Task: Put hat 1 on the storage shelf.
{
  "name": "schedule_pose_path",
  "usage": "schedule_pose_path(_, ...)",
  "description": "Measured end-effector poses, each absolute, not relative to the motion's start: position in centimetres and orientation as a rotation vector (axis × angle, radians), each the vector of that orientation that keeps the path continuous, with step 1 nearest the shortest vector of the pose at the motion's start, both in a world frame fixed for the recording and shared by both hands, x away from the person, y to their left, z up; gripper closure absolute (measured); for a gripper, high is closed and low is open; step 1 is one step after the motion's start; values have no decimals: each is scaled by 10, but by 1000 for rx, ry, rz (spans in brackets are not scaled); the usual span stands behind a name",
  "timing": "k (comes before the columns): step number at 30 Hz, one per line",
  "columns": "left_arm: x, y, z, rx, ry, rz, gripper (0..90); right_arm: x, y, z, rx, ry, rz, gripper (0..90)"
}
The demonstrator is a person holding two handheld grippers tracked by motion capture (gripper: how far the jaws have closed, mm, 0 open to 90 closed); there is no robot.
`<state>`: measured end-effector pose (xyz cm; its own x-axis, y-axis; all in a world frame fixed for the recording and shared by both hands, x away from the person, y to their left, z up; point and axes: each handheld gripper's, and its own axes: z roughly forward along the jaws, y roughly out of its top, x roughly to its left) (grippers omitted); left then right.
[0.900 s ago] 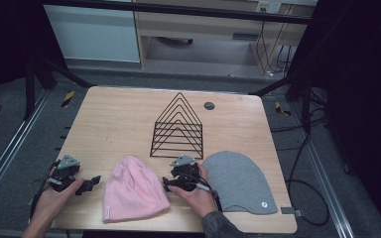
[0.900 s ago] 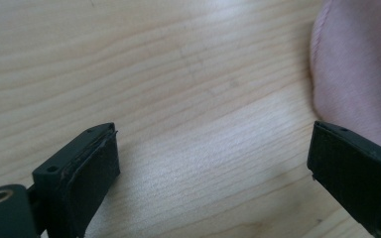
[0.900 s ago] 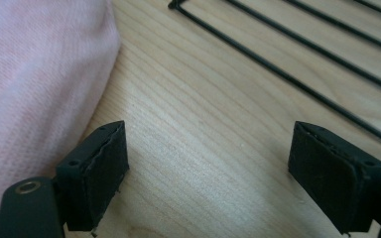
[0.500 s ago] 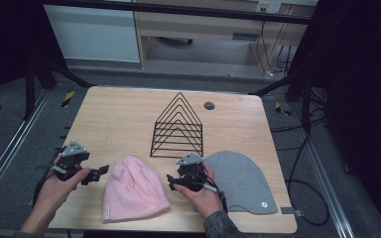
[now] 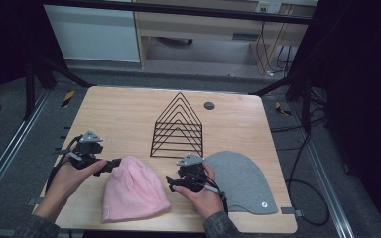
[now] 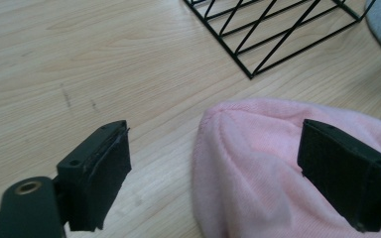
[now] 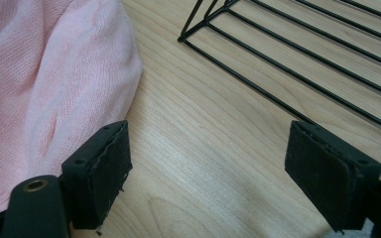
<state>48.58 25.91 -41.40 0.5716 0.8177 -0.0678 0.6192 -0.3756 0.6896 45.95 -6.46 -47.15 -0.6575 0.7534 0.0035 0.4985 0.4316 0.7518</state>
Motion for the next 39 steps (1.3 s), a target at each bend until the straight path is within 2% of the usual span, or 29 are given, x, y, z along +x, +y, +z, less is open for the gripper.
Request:
schedule_pose_path(10, 499, 237, -432, 2191, 1168, 293, 270, 460, -69, -470, 1078, 2355, 1071, 201)
schedule_pose_path(23, 504, 234, -446, 2269, 1211, 206, 404, 459, -69, -470, 1073, 2356, 1062, 197)
schedule_pose_path(24, 505, 233, -450, 2271, 1215, 177, 443, 459, -68, -470, 1071, 2358, 1060, 194)
schedule_pose_path(26, 506, 233, -452, 2282, 1215, 163, 462, 459, -68, -470, 1070, 2361, 1060, 193)
schedule_pose_path(28, 507, 232, -456, 2290, 1219, 150, 567, 459, -68, -470, 1071, 2359, 1062, 190)
schedule_pose_path(29, 507, 231, -457, 2289, 1216, 134, 567, 458, -68, -470, 1070, 2358, 1063, 190)
schedule_pose_path(30, 507, 231, -458, 2285, 1213, 124, 605, 458, -68, -469, 1071, 2357, 1065, 190)
schedule_pose_path(31, 507, 232, -458, 2270, 1213, 118, 696, 458, -68, -469, 1066, 2355, 1069, 189)
schedule_pose_path(33, 506, 233, -457, 2260, 1209, 111, 758, 458, -68, -469, 1068, 2354, 1072, 189)
schedule_pose_path(39, 492, 233, -440, 2201, 1168, 156, 790, 458, -68, -468, 1067, 2352, 1075, 186)
